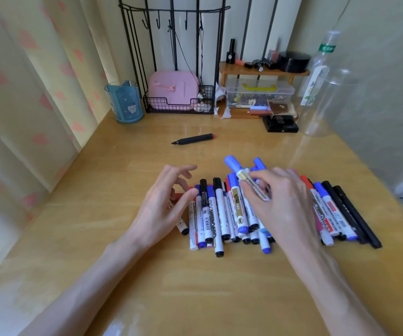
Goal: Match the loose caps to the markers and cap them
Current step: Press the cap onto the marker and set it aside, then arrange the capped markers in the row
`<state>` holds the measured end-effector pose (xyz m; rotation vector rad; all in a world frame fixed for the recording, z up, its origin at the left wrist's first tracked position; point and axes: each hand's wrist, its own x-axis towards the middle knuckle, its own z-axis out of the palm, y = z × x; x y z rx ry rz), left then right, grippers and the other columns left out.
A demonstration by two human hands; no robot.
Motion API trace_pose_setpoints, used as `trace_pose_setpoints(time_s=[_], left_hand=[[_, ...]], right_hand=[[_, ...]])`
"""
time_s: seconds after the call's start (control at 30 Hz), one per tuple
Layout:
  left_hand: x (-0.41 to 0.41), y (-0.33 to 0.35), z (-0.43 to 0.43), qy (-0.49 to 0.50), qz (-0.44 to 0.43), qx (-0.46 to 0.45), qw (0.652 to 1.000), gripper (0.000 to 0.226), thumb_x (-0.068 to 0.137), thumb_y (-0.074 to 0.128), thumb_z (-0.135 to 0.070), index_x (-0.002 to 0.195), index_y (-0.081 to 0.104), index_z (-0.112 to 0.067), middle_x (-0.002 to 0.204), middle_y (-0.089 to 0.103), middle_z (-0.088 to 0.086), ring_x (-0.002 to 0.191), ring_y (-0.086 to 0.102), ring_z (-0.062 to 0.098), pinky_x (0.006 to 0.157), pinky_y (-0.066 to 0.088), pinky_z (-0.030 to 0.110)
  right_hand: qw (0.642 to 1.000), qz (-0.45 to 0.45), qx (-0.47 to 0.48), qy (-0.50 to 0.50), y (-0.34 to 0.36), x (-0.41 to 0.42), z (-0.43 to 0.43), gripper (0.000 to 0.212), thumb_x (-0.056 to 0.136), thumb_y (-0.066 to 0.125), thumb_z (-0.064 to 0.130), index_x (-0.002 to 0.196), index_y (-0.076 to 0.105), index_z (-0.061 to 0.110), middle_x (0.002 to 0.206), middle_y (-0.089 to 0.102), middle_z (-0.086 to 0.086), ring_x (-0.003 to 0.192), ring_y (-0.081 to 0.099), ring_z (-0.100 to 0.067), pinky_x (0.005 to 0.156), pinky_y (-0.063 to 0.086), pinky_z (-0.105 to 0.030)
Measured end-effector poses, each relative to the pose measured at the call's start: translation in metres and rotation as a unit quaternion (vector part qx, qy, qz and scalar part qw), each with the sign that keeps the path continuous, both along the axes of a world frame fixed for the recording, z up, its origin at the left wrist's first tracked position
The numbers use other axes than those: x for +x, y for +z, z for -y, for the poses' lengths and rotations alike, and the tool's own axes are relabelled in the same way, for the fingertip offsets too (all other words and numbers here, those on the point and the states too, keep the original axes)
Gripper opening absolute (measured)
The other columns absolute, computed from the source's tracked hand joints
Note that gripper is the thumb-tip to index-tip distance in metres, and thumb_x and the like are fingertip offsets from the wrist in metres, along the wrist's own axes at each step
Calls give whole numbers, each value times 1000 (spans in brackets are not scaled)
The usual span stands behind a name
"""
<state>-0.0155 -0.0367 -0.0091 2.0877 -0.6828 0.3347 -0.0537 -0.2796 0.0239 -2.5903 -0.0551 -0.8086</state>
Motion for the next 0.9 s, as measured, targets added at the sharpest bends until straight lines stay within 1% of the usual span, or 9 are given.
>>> trace_pose_setpoints(time_s=[0.07, 0.13, 0.23, 0.33, 0.43, 0.5, 0.63, 0.77, 0.9], left_hand=[[-2, -2, 1, -7, 7, 22, 1000, 34, 105, 61, -24, 138, 58, -18, 123, 57, -5, 106, 64, 16, 85, 51, 18], [-3, -5, 4, -15, 2, 36, 999, 26, 105, 61, -23, 132, 63, -21, 121, 57, -6, 107, 63, 16, 86, 54, 24], [-3, -5, 5, -13, -1, 42, 999, 21, 106, 61, -23, 126, 67, -24, 119, 57, -8, 107, 62, 16, 84, 54, 29], [-4, -4, 4, -8, 3, 38, 999, 19, 106, 61, -21, 123, 68, -23, 118, 57, -7, 104, 63, 16, 83, 54, 27], [-5, -3, 3, -2, 14, 47, 999, 19, 105, 61, -22, 122, 69, -22, 119, 56, -10, 104, 62, 16, 83, 53, 24], [-5, -3, 2, 0, 16, 48, 999, 19, 105, 60, -23, 122, 69, -23, 120, 55, -11, 106, 62, 15, 85, 52, 21], [-5, -3, 2, 3, 15, 50, 999, 19, 105, 60, -24, 122, 69, -23, 120, 55, -12, 108, 62, 14, 86, 50, 18], [-4, -2, 0, 9, 12, 47, 999, 18, 105, 60, -23, 121, 69, -23, 120, 56, -11, 107, 62, 15, 86, 46, 13], [-2, -2, -4, 20, 14, 47, 999, 20, 105, 60, -21, 122, 69, -22, 119, 57, -11, 108, 61, 13, 87, 44, 11]], right_hand=[[998, -41, -17, -39, 0, 0, 2, 31, 93, 73, 37, 116, 74, 17, 72, 55, 6, 76, 54, -23, 72, 46, -38], [996, -72, -27, -48, -1, 0, -1, 38, 93, 71, 38, 124, 70, 16, 76, 62, 0, 79, 56, -24, 78, 50, -41], [995, -85, -30, -52, 0, -1, -6, 41, 95, 68, 39, 130, 67, 18, 78, 67, 0, 76, 52, -21, 73, 43, -36], [993, -91, -47, -59, 3, -2, -10, 35, 96, 65, 40, 125, 67, 20, 74, 60, 4, 76, 56, -23, 75, 43, -38], [992, -96, -41, -66, 5, -3, -11, 29, 97, 64, 39, 121, 65, 21, 66, 50, 10, 72, 58, -22, 86, 46, -40], [993, -93, -33, -67, 4, -2, -10, 27, 98, 65, 37, 120, 64, 22, 62, 51, 11, 68, 58, -20, 94, 46, -40], [995, -80, -14, -65, 1, 0, -8, 22, 99, 62, 35, 117, 67, 22, 60, 53, 10, 64, 57, -18, 101, 43, -40], [997, -52, -4, -59, 0, 3, -9, 18, 97, 65, 32, 111, 70, 21, 62, 50, 10, 69, 55, -22, 97, 42, -41], [999, -30, -14, -9, 1, 12, -16, 21, 95, 65, 30, 113, 71, 19, 79, 53, 12, 79, 53, -17, 86, 46, -40]])
